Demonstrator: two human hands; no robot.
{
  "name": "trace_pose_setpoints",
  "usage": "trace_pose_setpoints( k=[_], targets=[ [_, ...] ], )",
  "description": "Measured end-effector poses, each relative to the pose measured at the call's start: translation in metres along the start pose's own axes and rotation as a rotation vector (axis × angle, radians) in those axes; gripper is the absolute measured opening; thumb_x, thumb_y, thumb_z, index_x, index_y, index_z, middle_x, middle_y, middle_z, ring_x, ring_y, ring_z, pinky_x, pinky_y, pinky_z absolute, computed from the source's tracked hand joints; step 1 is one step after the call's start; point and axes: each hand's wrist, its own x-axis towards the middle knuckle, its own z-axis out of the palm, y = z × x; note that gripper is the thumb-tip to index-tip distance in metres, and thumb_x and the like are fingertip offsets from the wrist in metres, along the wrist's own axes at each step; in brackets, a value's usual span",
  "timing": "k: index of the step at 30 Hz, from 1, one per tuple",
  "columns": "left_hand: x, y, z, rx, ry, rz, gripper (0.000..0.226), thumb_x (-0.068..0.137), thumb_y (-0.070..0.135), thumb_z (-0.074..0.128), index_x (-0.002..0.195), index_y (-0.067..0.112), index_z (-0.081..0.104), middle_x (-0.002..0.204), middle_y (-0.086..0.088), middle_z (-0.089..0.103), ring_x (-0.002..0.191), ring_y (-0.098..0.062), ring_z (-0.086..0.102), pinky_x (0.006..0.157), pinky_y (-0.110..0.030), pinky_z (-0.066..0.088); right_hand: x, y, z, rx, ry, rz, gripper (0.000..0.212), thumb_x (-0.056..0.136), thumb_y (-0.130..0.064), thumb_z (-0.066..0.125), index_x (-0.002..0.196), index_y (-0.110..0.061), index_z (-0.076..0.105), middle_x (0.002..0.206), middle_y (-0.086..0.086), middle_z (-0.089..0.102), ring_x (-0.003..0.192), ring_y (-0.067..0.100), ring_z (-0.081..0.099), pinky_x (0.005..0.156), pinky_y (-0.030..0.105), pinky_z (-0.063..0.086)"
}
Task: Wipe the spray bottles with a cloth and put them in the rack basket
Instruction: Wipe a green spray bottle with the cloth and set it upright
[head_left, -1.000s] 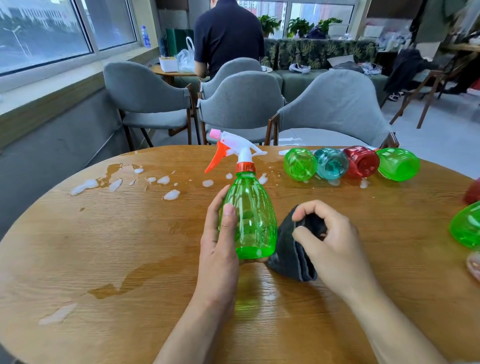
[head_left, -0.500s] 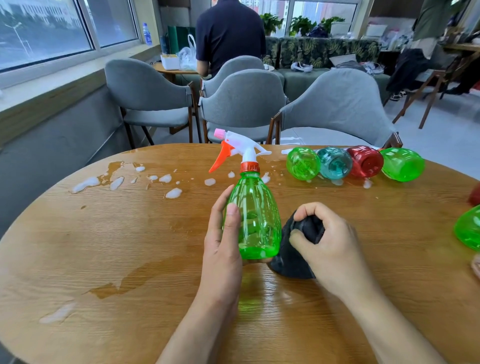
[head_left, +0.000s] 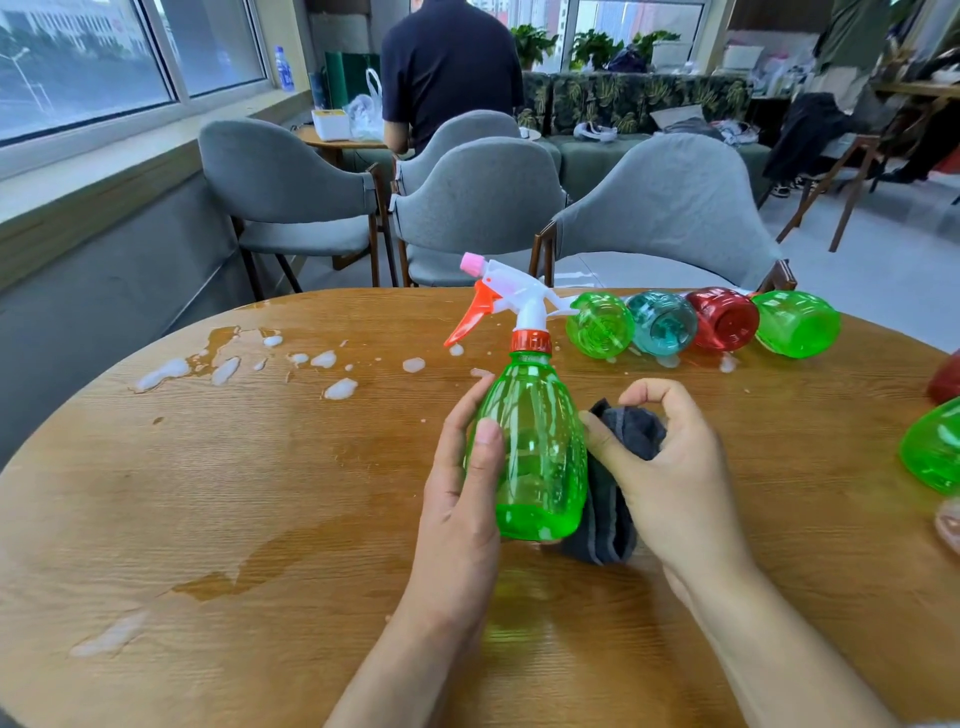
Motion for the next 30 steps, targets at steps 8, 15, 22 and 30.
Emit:
trace_pose_setpoints(
  k=[8,15,22,30],
  targets=[
    [0.004,-0.007,-0.001,0.094,0.09,0.046,0.047,0.098,0.065,0.057,0.143,0.052,0.058,0.151,0.009,0.062,0.14,-0.02,0.059,0.113,-0.065,0.047,-0.005,-0.023,0.0,0.469,-0.132,0.055,0.031,0.085,-0.008,0.075,0.105,-0.017,0.053,0.089,0.01,0.079,0.077,0.014,0.072,0.067,0.022,0.058],
    [0.004,-0.01,-0.001,0.096,0.081,0.065,0.052,0.095,0.066,0.058,0.143,0.048,0.058,0.15,0.005,0.063,0.141,-0.025,0.059,0.114,-0.066,0.045,-0.008,-0.022,0.004,0.672,-0.264,0.04,0.034,0.086,-0.014,0.075,0.116,-0.015,0.058,0.103,0.009,0.078,0.09,0.012,0.072,0.078,0.02,0.057],
    [0.002,-0.003,-0.003,0.073,0.076,0.127,0.043,0.101,0.052,0.059,0.143,0.043,0.06,0.146,0.001,0.066,0.137,-0.025,0.062,0.116,-0.06,0.046,-0.027,-0.008,0.025,0.372,-0.264,-0.174,0.07,0.082,-0.026,0.087,0.144,-0.024,0.054,0.143,-0.001,0.064,0.134,0.023,0.06,0.108,0.035,0.051],
    [-0.002,-0.004,-0.003,0.113,0.029,0.102,0.044,0.097,0.057,0.055,0.14,0.048,0.06,0.145,0.009,0.066,0.134,-0.013,0.063,0.114,-0.053,0.052,-0.013,-0.009,0.027,0.492,-0.044,-0.129,0.019,0.104,-0.027,0.063,0.114,-0.022,0.078,0.119,0.006,0.076,0.117,0.02,0.069,0.103,0.04,0.054]
  ],
)
